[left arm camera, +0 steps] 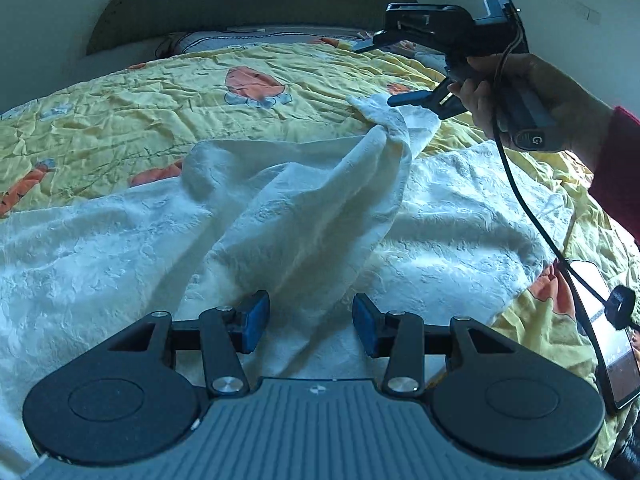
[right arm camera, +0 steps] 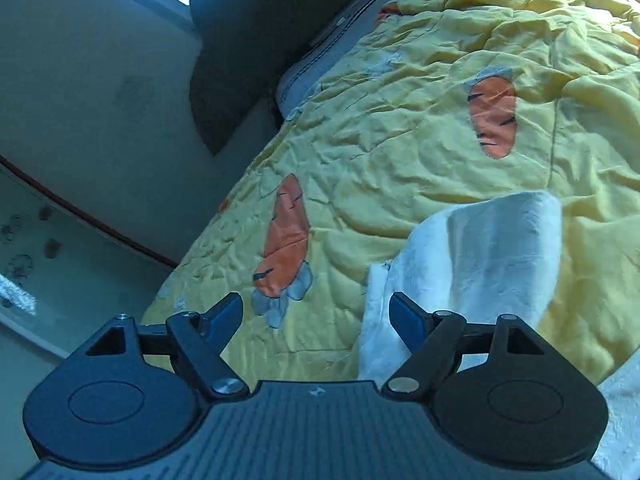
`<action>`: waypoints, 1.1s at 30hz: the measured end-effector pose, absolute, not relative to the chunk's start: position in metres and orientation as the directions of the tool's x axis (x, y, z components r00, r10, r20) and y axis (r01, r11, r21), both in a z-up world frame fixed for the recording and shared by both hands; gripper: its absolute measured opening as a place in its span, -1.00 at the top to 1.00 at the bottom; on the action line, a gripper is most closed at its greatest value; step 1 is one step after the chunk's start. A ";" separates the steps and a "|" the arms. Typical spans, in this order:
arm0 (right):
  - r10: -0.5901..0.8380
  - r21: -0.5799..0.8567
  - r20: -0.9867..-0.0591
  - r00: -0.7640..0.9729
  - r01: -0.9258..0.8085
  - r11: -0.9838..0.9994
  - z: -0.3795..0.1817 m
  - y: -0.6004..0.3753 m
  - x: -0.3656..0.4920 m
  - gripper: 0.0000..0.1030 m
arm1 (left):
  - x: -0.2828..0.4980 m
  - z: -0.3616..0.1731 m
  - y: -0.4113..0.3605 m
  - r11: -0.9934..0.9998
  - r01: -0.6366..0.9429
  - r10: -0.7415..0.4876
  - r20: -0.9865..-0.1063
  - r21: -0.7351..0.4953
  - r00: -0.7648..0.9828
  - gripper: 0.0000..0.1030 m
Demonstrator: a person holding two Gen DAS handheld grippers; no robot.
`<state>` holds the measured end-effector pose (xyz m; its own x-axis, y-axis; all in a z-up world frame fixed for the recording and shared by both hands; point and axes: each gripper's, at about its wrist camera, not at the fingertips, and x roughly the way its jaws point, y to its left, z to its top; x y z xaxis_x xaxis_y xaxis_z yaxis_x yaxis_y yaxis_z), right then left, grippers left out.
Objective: Fold towel
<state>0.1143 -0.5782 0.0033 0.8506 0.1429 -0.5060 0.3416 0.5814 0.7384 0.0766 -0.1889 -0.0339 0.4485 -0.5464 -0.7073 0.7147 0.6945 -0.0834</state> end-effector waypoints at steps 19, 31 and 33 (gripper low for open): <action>-0.324 -0.210 -0.696 0.641 0.250 0.945 0.002 -0.462 0.165 -0.56 | 0.068 -0.042 -0.191 0.674 0.735 -0.577 -0.675 -0.076 0.460 -0.33; -0.226 0.300 -0.619 0.752 0.492 0.817 0.007 -0.558 0.082 0.68 | 0.071 -0.042 -0.188 0.674 0.731 -0.593 -0.668 -0.108 0.449 -0.38; -0.174 0.403 -0.609 0.774 0.491 0.773 0.001 -0.573 0.069 0.69 | 0.072 -0.042 -0.188 0.675 0.730 -0.591 -0.670 -0.105 0.450 -0.38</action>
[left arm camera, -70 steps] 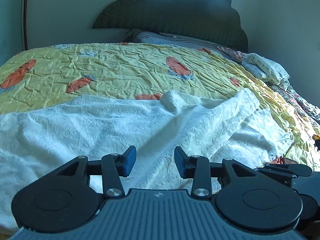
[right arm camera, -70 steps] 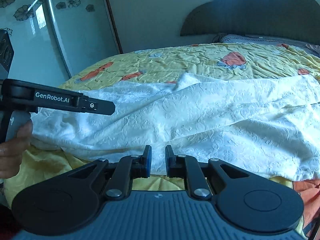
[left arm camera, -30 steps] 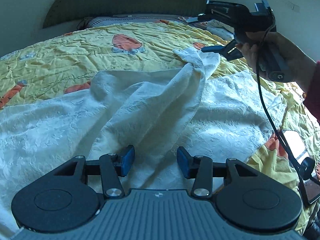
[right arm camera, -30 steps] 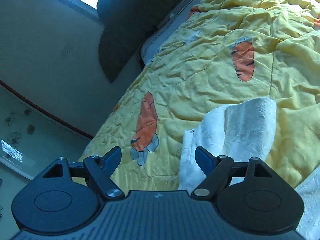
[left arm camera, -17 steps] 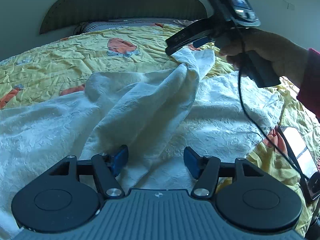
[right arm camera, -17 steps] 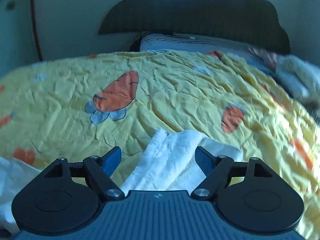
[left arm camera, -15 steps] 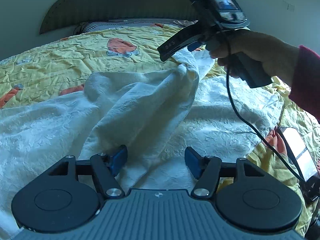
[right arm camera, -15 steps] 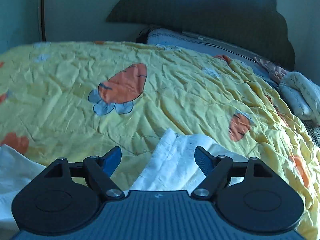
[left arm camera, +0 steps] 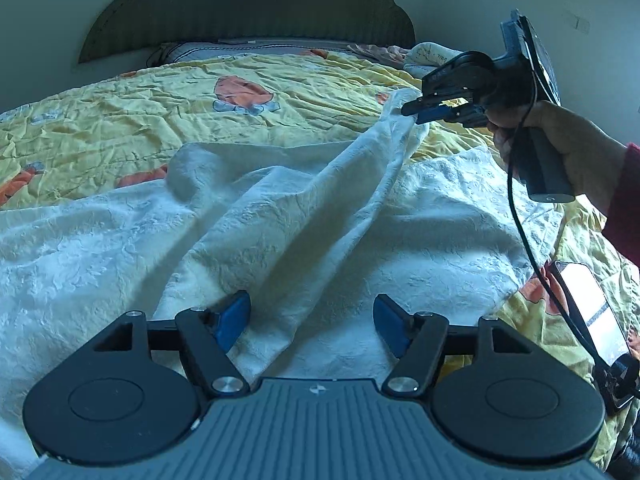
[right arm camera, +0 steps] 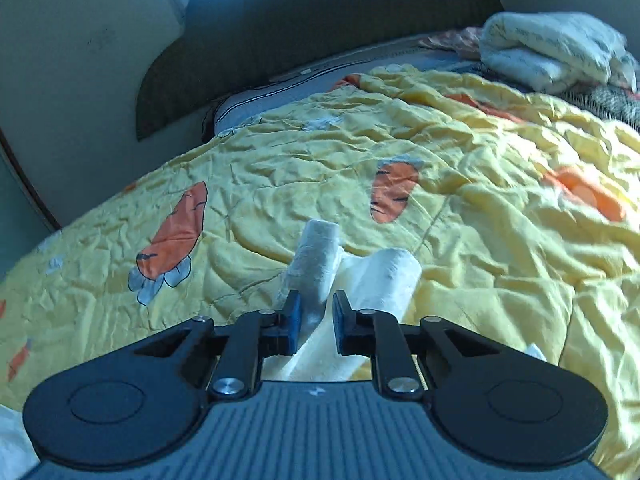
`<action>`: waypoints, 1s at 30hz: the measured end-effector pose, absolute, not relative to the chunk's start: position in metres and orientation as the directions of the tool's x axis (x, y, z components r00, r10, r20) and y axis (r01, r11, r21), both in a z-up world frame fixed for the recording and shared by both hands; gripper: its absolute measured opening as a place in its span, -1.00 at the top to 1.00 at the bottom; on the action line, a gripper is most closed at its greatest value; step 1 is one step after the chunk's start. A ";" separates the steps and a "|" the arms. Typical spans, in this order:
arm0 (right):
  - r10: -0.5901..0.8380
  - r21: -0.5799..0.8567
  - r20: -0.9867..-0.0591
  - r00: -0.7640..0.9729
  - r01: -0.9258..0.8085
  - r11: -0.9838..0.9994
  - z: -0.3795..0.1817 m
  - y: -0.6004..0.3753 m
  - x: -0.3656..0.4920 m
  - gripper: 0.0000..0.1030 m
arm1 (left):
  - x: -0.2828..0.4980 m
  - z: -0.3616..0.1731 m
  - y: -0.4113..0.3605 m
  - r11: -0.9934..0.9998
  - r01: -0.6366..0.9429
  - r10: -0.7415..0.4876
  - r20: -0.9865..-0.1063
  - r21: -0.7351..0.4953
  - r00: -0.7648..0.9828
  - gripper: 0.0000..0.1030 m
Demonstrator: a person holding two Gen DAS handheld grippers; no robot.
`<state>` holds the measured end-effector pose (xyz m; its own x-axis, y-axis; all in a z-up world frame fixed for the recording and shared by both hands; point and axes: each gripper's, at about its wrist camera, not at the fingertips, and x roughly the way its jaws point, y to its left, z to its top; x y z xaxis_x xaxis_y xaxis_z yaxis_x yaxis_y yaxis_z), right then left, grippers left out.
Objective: Fold towel
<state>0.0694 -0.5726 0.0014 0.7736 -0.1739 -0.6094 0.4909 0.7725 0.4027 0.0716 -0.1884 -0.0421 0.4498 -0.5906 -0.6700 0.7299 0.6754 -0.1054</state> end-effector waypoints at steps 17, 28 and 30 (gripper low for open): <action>-0.100 0.667 -0.471 0.877 0.428 0.610 -0.011 -0.588 0.049 0.90 | 0.064 -0.041 -0.211 0.676 0.731 -0.521 -0.642 0.094 0.563 0.11; -0.128 0.724 -0.382 0.915 0.382 0.574 0.027 -0.592 -0.044 0.90 | 0.042 -0.024 -0.206 0.625 0.769 -0.592 -0.562 0.133 0.578 0.85; -0.128 0.741 -0.351 0.927 0.359 0.568 0.034 -0.593 -0.051 0.90 | 0.042 -0.008 -0.195 0.619 0.782 -0.629 -0.550 0.073 0.549 0.85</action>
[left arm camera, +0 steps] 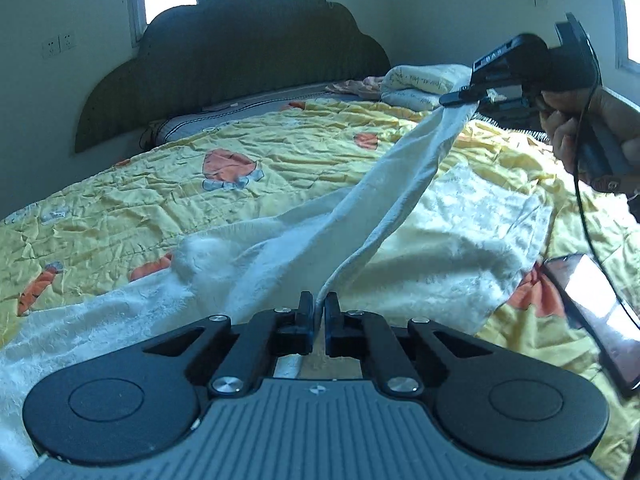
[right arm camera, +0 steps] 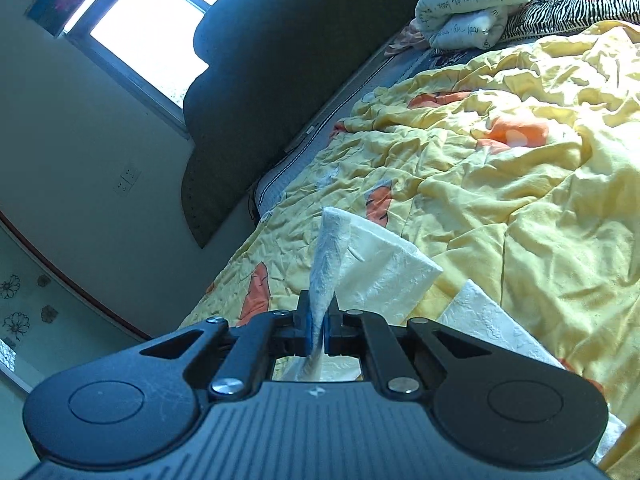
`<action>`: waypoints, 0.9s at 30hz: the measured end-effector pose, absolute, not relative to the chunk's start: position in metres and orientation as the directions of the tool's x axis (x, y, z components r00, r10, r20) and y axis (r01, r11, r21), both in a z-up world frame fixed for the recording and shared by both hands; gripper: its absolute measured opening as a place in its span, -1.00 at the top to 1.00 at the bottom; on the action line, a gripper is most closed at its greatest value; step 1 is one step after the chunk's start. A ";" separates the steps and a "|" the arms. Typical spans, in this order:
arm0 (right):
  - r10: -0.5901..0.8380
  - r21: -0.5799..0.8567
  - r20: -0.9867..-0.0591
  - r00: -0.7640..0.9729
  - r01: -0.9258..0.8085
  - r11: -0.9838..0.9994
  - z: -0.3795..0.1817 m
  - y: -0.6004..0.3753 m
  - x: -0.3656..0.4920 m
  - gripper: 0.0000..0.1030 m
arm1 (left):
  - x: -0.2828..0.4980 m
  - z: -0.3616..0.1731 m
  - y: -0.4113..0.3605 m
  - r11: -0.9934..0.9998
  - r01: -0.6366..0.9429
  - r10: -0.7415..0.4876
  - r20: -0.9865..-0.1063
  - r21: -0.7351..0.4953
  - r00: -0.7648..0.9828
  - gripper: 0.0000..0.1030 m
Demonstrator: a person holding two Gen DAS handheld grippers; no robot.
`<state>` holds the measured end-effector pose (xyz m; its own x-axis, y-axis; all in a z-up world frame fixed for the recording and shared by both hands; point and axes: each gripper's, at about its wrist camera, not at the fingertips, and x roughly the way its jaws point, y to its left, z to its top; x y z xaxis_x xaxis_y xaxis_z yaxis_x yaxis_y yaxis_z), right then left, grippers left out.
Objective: Fold towel
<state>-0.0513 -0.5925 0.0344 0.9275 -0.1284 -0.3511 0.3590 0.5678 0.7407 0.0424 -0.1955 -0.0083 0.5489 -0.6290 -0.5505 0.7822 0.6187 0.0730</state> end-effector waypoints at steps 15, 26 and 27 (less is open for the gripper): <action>-0.218 0.701 -0.493 0.842 0.533 0.474 -0.029 -0.578 -0.143 0.90 | 0.013 -0.013 -0.163 0.463 0.883 -0.703 -0.639 -0.077 0.313 0.89; -0.240 0.581 -0.595 0.767 0.617 0.531 -0.027 -0.576 -0.143 0.78 | 0.025 -0.007 -0.144 0.537 0.842 -0.667 -0.631 -0.040 0.396 0.32; -0.266 0.558 -0.603 0.752 0.635 0.534 -0.023 -0.575 -0.145 0.77 | 0.028 -0.005 -0.139 0.557 0.829 -0.660 -0.628 -0.040 0.413 0.23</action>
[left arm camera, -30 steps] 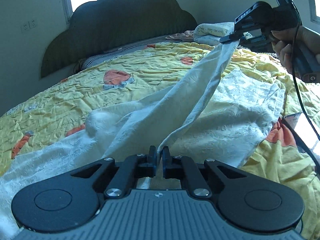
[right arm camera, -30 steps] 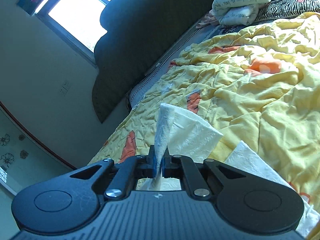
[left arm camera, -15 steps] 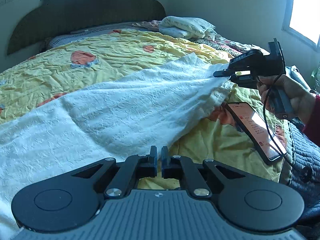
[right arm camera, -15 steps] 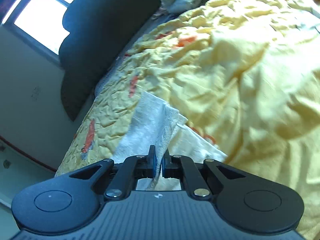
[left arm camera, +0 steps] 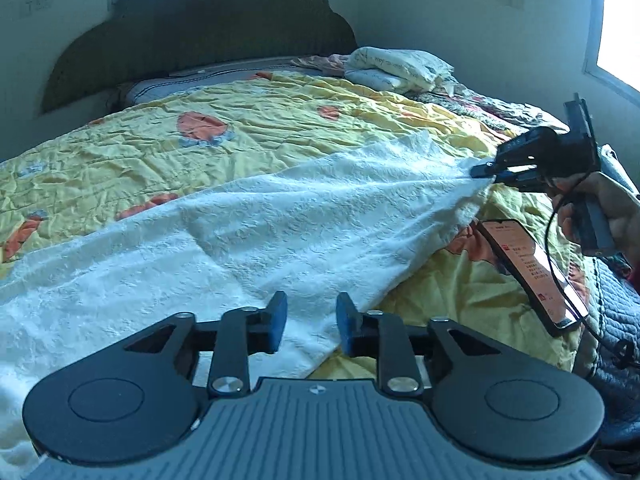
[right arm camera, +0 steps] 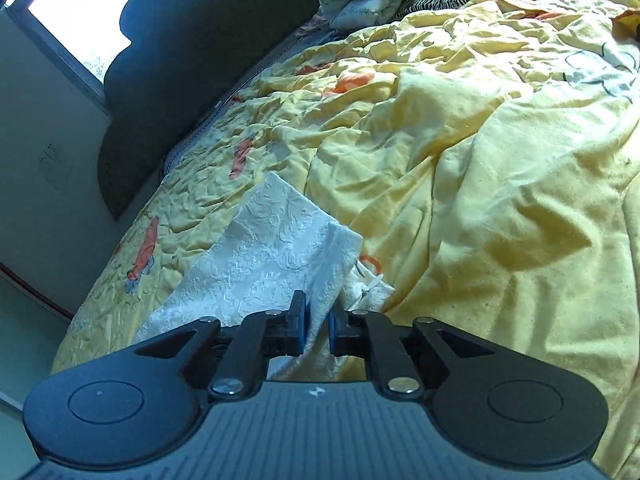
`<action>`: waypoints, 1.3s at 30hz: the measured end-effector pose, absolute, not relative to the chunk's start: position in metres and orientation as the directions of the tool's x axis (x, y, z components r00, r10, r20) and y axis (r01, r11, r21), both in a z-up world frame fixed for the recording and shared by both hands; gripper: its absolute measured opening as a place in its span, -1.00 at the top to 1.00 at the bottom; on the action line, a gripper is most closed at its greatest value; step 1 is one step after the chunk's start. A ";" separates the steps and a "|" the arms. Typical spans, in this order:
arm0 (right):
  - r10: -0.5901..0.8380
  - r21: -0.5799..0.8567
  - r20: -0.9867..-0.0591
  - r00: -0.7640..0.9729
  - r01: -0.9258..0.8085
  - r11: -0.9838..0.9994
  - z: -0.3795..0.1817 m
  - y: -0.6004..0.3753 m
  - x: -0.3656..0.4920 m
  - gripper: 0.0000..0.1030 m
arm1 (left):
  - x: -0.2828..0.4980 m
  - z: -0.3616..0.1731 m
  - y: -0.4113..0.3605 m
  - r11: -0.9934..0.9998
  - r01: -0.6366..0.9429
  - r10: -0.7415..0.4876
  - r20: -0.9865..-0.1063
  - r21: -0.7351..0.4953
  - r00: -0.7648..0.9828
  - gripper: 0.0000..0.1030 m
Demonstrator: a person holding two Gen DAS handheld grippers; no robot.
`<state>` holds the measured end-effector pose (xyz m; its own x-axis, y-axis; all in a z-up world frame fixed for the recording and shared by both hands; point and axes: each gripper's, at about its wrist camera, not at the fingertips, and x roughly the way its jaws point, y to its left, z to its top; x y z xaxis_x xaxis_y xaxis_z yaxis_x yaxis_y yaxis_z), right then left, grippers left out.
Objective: Fold towel
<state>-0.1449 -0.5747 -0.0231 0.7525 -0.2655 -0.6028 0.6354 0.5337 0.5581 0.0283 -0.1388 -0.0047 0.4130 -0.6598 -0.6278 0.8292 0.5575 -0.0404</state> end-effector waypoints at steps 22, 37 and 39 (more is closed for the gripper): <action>-0.069 0.120 -0.595 0.801 0.173 0.977 0.051 -0.398 -0.087 0.41 | 0.078 0.001 -0.010 0.865 0.502 -0.376 -0.657 0.004 0.653 0.11; 0.392 -0.222 -0.434 0.812 -0.518 0.826 0.029 -0.107 -0.019 -0.39 | 0.032 0.031 0.202 0.965 -0.120 -0.057 -0.631 -0.234 0.773 0.02; 0.457 -0.325 -0.420 0.784 -0.600 0.730 0.021 -0.059 -0.018 0.13 | 0.037 0.028 0.228 0.916 -0.168 -0.125 -0.657 -0.364 0.743 0.03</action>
